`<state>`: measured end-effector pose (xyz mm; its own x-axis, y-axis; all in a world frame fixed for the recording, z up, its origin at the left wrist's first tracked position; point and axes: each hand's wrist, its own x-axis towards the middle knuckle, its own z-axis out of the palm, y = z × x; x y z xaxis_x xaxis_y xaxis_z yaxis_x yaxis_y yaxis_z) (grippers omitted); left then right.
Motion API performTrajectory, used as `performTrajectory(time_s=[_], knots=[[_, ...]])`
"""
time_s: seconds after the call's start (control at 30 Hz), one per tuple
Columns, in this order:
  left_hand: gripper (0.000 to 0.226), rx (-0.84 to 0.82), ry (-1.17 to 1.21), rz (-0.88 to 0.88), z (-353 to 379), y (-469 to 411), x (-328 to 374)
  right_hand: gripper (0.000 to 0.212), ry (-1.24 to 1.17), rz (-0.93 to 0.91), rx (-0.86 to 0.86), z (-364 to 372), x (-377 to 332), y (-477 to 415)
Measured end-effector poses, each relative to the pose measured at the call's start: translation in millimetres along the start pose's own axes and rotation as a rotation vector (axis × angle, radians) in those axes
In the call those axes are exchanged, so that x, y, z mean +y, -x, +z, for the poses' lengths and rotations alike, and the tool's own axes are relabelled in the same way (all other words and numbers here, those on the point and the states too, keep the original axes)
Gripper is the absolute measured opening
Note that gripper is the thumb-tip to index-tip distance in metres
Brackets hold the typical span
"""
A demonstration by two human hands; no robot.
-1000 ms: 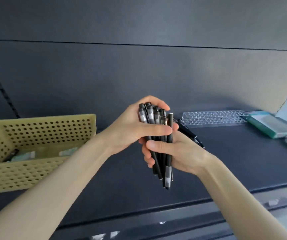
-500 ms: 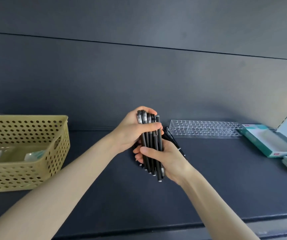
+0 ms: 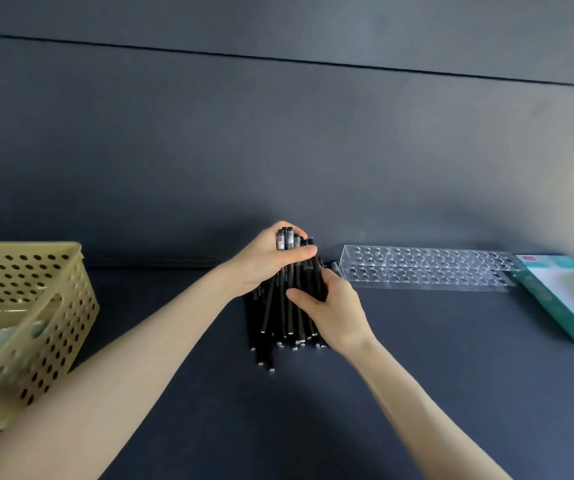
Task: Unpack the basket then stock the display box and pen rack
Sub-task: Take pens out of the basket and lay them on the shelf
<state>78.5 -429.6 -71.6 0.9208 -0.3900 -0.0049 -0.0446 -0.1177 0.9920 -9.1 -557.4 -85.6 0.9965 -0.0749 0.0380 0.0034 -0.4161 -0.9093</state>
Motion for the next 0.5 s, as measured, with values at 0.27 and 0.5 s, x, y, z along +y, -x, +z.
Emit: performTrajectory(time_s=[0.27,0.5], knots=[[0.036,0.185,-0.317,-0.001,3.5,-10.0,-25.6,0.028,0.349,-0.094,0.119,-11.5,22.8,-19.5],[0.046,0.398,-0.659,0.114,8.7,-2.8,-37.0,0.037,0.55,-0.102,0.203,-6.2,32.5,-15.3]])
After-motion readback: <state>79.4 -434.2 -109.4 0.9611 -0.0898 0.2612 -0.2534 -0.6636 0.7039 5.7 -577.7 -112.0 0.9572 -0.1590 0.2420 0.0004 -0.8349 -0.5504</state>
